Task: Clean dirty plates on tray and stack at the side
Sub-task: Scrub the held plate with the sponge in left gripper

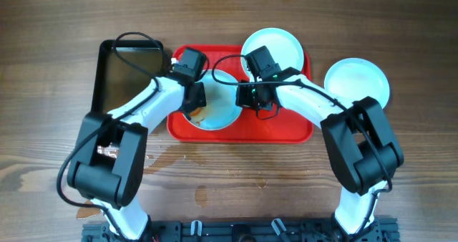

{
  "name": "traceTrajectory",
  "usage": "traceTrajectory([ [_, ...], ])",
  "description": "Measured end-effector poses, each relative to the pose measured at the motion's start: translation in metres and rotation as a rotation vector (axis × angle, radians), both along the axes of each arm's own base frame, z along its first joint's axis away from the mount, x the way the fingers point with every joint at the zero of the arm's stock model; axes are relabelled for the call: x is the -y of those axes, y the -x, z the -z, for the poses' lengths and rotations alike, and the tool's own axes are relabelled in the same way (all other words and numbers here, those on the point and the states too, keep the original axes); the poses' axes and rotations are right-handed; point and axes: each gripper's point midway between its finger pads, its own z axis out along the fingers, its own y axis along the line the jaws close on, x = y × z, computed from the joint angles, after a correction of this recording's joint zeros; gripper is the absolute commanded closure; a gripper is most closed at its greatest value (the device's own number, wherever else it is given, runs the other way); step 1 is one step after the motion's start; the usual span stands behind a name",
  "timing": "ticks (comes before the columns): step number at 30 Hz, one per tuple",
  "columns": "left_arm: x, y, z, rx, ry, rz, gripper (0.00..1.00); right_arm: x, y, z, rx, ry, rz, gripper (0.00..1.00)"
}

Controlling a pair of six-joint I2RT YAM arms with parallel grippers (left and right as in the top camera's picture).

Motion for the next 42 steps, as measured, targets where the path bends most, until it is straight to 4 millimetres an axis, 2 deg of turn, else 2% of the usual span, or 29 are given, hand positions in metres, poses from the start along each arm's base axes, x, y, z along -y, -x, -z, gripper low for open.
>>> traceTrajectory([
  [4, 0.064, 0.037, -0.004, -0.142, 0.363, 0.251, 0.96, 0.003, -0.002, 0.000, 0.005, 0.004, 0.000, 0.96],
  [5, 0.073, 0.041, -0.004, -0.150, 0.408, 0.282, 0.96, 0.003, -0.002, 0.000, 0.005, 0.004, 0.000, 0.96],
  [7, 0.080, 0.036, -0.005, -0.120, 0.431, 0.301, 0.96, 0.002, -0.002, 0.000, 0.006, 0.002, 0.000, 0.96],
  [9, 0.076, 0.020, -0.003, -0.059, 0.394, 0.264, 0.96, 0.001, -0.003, 0.000, 0.010, 0.001, -0.001, 0.96],
  [11, 0.069, -0.006, -0.003, 0.043, 0.318, 0.188, 0.96, 0.001, -0.004, -0.001, 0.012, -0.003, 0.007, 0.96],
  [12, 0.068, -0.008, -0.003, 0.054, 0.311, 0.181, 0.96, 0.001, -0.004, -0.001, 0.012, -0.003, 0.010, 0.96],
  [13, 0.055, -0.031, -0.005, 0.149, 0.226, 0.088, 0.96, 0.001, -0.004, -0.001, 0.012, -0.003, 0.010, 0.96],
  [16, 0.025, -0.046, -0.005, 0.211, 0.093, -0.085, 0.96, 0.000, -0.003, -0.001, 0.011, -0.004, 0.007, 0.96],
  [20, 0.008, -0.029, -0.002, 0.134, 0.023, -0.187, 0.96, -0.005, 0.000, -0.001, 0.006, -0.013, -0.007, 0.96],
  [23, 0.004, 0.008, 0.000, -0.029, 0.008, -0.197, 0.96, -0.007, 0.004, -0.001, -0.002, -0.017, -0.026, 0.96],
  [26, 0.009, 0.032, 0.001, -0.157, 0.070, -0.196, 0.96, -0.008, 0.005, -0.001, 0.000, -0.016, -0.041, 0.96],
  [29, 0.032, 0.039, -0.001, -0.211, 0.220, -0.130, 0.96, -0.006, 0.004, -0.001, 0.002, -0.013, -0.040, 0.96],
  [32, 0.051, 0.030, -0.002, -0.185, 0.333, -0.082, 0.96, -0.004, 0.003, -0.001, 0.003, -0.011, -0.035, 0.95],
  [35, 0.050, 0.006, -0.004, -0.111, 0.394, -0.089, 0.96, -0.003, 0.001, -0.001, 0.007, -0.011, -0.027, 0.96],
  [38, 0.029, -0.018, -0.003, -0.019, 0.344, -0.163, 0.96, -0.004, 0.000, -0.001, 0.008, -0.013, -0.024, 0.96],
  [42, -0.011, -0.030, -0.007, -0.001, 0.227, -0.265, 0.96, -0.004, 0.000, -0.001, 0.010, -0.014, -0.024, 0.96],
])
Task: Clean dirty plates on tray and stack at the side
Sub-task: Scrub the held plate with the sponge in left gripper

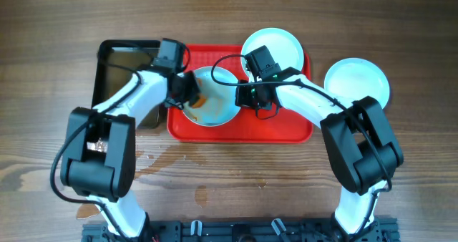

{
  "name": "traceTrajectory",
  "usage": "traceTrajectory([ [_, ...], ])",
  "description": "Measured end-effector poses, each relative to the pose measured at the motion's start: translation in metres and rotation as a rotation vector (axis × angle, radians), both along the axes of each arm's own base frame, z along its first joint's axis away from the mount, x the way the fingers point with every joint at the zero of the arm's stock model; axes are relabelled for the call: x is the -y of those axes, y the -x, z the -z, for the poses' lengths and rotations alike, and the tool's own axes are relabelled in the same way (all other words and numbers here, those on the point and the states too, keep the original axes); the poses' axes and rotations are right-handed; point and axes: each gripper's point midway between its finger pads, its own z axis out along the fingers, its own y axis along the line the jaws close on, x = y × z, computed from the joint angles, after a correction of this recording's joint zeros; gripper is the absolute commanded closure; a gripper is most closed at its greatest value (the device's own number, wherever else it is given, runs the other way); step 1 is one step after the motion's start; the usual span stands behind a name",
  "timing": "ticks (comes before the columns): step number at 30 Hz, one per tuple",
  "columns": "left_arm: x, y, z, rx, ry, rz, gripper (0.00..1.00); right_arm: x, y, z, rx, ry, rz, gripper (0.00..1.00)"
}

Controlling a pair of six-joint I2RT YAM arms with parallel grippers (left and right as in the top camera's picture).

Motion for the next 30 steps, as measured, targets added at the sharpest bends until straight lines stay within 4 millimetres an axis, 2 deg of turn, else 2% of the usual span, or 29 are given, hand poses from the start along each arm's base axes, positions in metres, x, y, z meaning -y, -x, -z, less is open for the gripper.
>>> traceTrajectory([
  [3, -0.018, -0.001, -0.019, -0.053, -0.056, -0.039, 0.96, 0.000, 0.000, 0.000, 0.000, 0.000, 0.000, 0.96],
  [8, -0.014, -0.014, -0.075, -0.017, -0.043, -0.024, 0.96, 0.000, 0.000, 0.000, 0.000, 0.000, 0.000, 0.96],
  [11, -0.013, -0.007, -0.093, -0.005, -0.031, -0.010, 0.96, 0.000, 0.000, 0.000, 0.000, 0.000, 0.000, 0.96],
  [17, -0.014, -0.002, -0.095, -0.017, -0.034, -0.005, 0.96, 0.000, 0.000, 0.000, 0.000, 0.000, 0.000, 0.96],
  [30, -0.019, -0.014, -0.097, 0.030, -0.059, -0.015, 0.96, 0.000, 0.000, 0.000, 0.001, -0.001, -0.001, 0.96],
])
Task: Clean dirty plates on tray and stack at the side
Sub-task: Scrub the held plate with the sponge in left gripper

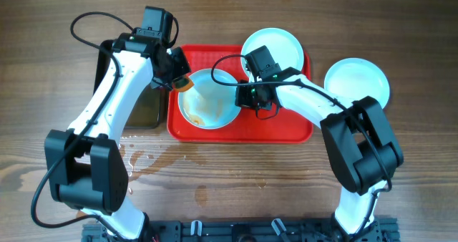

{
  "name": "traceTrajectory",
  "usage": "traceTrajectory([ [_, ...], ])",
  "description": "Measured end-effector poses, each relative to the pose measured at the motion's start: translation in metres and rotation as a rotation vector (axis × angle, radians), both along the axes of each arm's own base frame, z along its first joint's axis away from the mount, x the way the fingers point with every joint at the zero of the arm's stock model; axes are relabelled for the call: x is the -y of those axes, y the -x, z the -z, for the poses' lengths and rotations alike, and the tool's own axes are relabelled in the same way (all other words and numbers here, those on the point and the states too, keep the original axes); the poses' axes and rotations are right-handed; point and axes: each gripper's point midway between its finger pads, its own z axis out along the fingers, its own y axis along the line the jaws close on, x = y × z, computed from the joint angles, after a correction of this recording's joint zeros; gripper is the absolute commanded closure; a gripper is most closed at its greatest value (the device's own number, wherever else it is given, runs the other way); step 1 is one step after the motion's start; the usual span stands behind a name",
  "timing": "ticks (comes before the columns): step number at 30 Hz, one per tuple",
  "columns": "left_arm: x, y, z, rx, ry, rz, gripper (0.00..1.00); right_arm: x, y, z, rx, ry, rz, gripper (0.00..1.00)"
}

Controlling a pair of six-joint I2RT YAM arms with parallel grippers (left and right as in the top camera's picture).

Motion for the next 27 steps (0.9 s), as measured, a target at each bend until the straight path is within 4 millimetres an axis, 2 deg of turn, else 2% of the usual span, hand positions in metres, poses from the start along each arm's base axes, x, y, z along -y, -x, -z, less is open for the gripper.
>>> traceTrajectory([
  [4, -0.004, -0.004, -0.001, 0.017, -0.025, -0.009, 0.96, 0.000, -0.001, -0.001, -0.001, -0.013, -0.006, 0.96],
  [8, -0.007, -0.005, 0.000, 0.021, -0.039, -0.014, 0.96, 0.009, -0.004, -0.001, -0.006, -0.013, -0.004, 0.96],
  [9, -0.007, -0.005, 0.000, 0.021, -0.039, -0.013, 0.96, 0.010, -0.004, -0.001, -0.005, -0.012, -0.004, 0.94],
  [11, -0.007, -0.005, -0.001, 0.024, -0.039, -0.014, 0.96, 0.011, -0.004, -0.001, -0.007, -0.011, -0.003, 0.81],
  [18, -0.007, -0.005, -0.001, 0.025, -0.038, -0.014, 0.96, 0.007, -0.008, -0.003, 0.006, -0.030, 0.005, 0.74],
  [21, -0.007, -0.006, -0.001, 0.025, -0.038, -0.014, 0.96, 0.004, -0.016, -0.005, 0.030, -0.049, 0.021, 0.75],
  [22, -0.007, -0.006, -0.001, 0.025, -0.038, -0.014, 0.96, 0.002, -0.018, -0.004, 0.038, -0.054, 0.024, 0.82],
  [23, -0.007, -0.006, -0.001, 0.025, -0.038, -0.014, 0.96, 0.001, -0.019, -0.003, 0.039, -0.058, 0.026, 0.96],
  [27, -0.007, -0.006, 0.000, 0.024, -0.038, -0.014, 0.96, -0.002, -0.016, 0.001, 0.015, -0.066, 0.026, 0.96],
])
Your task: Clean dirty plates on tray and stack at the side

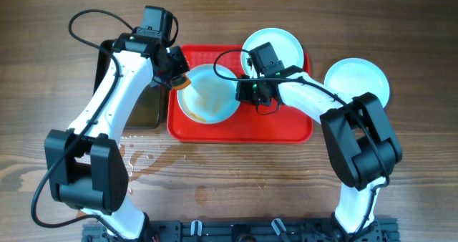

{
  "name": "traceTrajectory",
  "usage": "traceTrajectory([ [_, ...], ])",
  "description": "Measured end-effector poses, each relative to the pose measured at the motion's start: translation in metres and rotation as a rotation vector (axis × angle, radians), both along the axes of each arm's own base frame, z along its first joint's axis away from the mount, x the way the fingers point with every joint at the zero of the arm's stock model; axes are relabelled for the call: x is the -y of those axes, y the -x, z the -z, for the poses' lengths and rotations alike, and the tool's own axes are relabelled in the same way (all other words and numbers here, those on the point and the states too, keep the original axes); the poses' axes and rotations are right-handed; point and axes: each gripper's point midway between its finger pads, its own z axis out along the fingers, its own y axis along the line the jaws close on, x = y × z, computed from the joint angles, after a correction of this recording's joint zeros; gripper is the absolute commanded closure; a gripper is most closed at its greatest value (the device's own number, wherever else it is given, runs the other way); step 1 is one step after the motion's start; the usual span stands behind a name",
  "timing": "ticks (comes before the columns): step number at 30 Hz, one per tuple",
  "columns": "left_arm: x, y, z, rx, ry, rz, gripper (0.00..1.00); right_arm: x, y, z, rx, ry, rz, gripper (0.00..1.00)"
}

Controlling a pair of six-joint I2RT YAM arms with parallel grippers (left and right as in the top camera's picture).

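On the red tray (286, 125) lies a dirty light plate (207, 99) with an orange-brown smear in its middle. My right gripper (242, 92) is shut on the plate's right rim. At the plate's left rim my left gripper (179, 79) is shut on a small orange-brown sponge (182, 83). A second light plate (283, 41) sits at the tray's back right corner, partly under the right arm. A clean-looking plate (358, 81) rests on the table to the right of the tray.
A black basin (147, 107) stands just left of the tray, partly under my left arm. Wet patches (147, 156) mark the wooden table in front of the basin and tray.
The dirty plate and my right gripper on its rim have shifted slightly toward the tray's back. My left gripper stays at the plate's left rim with the sponge.
My left gripper was over the plate's left half with the right gripper holding the right rim. Then the left gripper was nearer the plate's left edge with the sponge. Later it stood at the rim beside the basin, where it is now.
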Motion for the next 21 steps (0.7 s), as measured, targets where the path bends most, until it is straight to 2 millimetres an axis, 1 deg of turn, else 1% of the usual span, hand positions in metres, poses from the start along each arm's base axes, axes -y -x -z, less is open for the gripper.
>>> traceTrajectory([
  [4, 0.000, 0.000, 0.000, 0.000, 0.000, 0.000, 0.96, 0.006, 0.008, -0.001, -0.031, 0.022, -0.003, 0.96],
  [5, 0.000, 0.000, 0.000, -0.001, 0.000, 0.000, 0.96, 0.013, 0.010, -0.006, -0.031, 0.046, 0.002, 0.96],
  [6, 0.000, 0.000, 0.000, 0.000, 0.000, 0.000, 0.96, 0.020, 0.009, -0.014, -0.018, 0.064, 0.012, 0.96],
  [7, 0.000, 0.000, 0.000, 0.001, 0.000, 0.000, 0.96, 0.027, 0.008, -0.026, 0.005, 0.079, 0.020, 0.96],
  [8, 0.000, -0.001, 0.000, 0.002, 0.000, 0.000, 0.96, 0.039, 0.002, -0.056, 0.081, 0.104, 0.042, 0.96],
  [9, 0.000, 0.000, 0.000, 0.001, 0.000, 0.000, 0.96, 0.048, -0.003, -0.069, 0.128, 0.136, 0.058, 0.96],
  [10, 0.000, 0.000, 0.000, 0.001, 0.000, 0.000, 0.96, 0.057, -0.005, -0.107, 0.216, 0.138, 0.080, 0.96],
  [11, 0.000, -0.001, 0.000, 0.003, 0.001, 0.000, 0.96, 0.068, -0.002, -0.122, 0.252, 0.178, 0.100, 0.96],
  [13, 0.000, -0.001, 0.000, 0.005, 0.001, 0.000, 0.96, 0.090, 0.001, -0.140, 0.306, 0.272, 0.139, 0.96],
  [14, 0.001, -0.002, -0.001, 0.010, 0.002, 0.000, 0.96, 0.100, 0.001, -0.144, 0.326, 0.323, 0.156, 0.95],
  [16, 0.001, -0.004, -0.001, 0.018, 0.004, 0.000, 0.96, 0.115, 0.001, -0.144, 0.339, 0.405, 0.176, 0.96],
  [18, 0.001, -0.005, -0.002, 0.022, 0.005, 0.000, 0.96, 0.134, 0.003, -0.145, 0.361, 0.540, 0.194, 0.96],
  [19, 0.001, -0.005, -0.002, 0.023, 0.005, 0.000, 0.96, 0.140, 0.005, -0.150, 0.393, 0.635, 0.189, 0.96],
  [21, 0.001, -0.006, -0.002, 0.024, 0.005, 0.000, 0.96, 0.141, 0.010, -0.158, 0.443, 0.746, 0.171, 0.96],
])
